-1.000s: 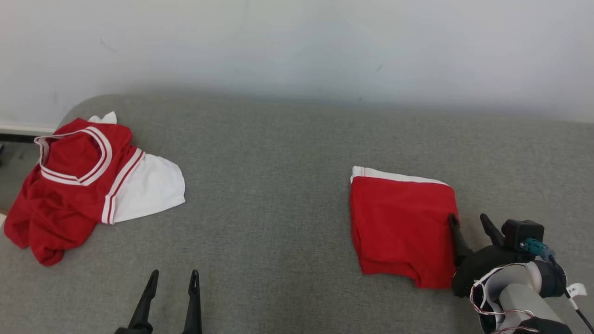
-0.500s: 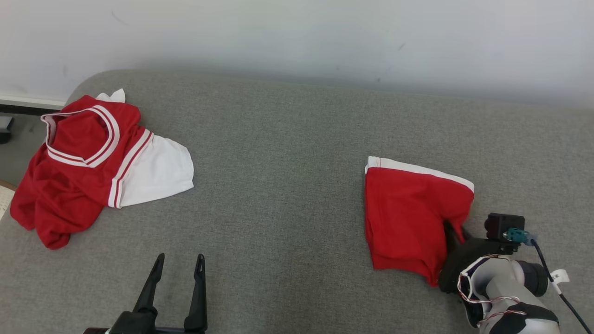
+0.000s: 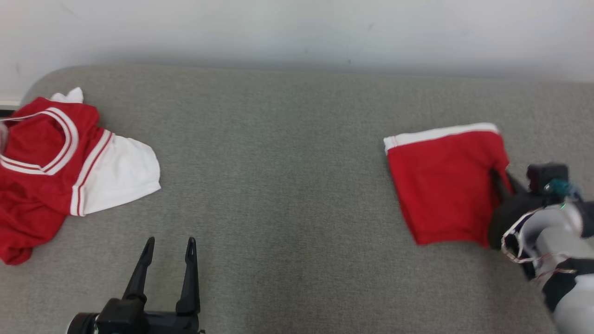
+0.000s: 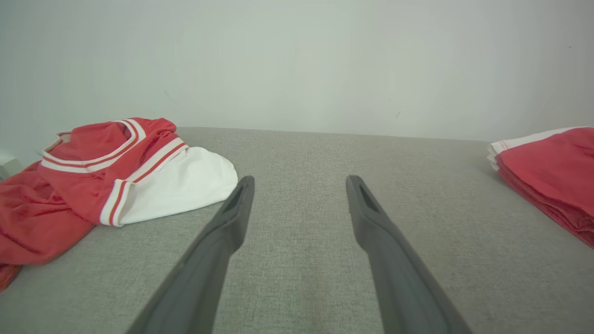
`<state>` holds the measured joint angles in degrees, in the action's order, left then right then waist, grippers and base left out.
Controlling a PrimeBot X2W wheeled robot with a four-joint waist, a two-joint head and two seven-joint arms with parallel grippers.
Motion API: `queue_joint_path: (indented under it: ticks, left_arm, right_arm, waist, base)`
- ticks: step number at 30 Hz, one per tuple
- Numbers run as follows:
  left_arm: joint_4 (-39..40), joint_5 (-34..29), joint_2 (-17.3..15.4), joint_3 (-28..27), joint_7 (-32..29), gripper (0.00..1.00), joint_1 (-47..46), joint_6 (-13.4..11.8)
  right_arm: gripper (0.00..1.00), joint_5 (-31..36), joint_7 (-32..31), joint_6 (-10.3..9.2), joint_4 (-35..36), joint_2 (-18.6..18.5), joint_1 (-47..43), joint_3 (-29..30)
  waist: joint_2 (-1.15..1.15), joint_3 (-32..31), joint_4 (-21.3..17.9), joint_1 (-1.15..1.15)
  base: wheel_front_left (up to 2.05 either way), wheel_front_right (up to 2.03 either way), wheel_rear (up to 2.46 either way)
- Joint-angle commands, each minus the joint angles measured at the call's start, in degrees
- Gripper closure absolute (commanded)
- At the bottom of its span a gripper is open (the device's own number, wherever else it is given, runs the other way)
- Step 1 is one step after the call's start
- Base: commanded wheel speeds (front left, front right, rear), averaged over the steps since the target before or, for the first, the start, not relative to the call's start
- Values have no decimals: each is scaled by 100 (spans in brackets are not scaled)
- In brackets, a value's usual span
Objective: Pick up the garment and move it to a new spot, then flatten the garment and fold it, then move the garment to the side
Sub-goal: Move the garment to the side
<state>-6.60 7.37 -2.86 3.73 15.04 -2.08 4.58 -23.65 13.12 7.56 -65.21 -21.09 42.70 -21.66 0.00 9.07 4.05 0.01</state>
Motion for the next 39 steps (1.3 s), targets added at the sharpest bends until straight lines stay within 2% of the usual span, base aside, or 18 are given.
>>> queue_joint_path:
  ticks: [1,10,23,30,39]
  left_arm:
    - [37,59,-5,-5,16,0,-119,15]
    - [218,-97,-5,8,16,0,-569,84]
    - [900,-437,-24,40,16,0,-1120,196]
    - [1147,-493,-61,19,16,0,-1191,249]
    - [1325,-555,-60,-28,16,0,-1071,244]
  right_arm:
    - [100,55,12,-15,39,-82,113,-41]
    - [100,164,-118,-15,151,-1037,1119,-730]
    - [100,-83,-282,-15,-148,-2046,1959,-1149]
    - [100,-58,-261,-15,-422,-2227,2148,-1229]
    - [100,145,-187,-15,-624,-2249,2428,-1335]
  waist:
    - [0,211,-196,-1]
    - [0,935,-539,-1]
    - [0,1688,-558,-1]
    - [0,1870,-517,-1]
    - [0,1964,-510,-1]
  base:
    - [0,0,0]
    - [0,0,0]
    - [0,0,0]
    - [0,0,0]
    - [0,0,0]
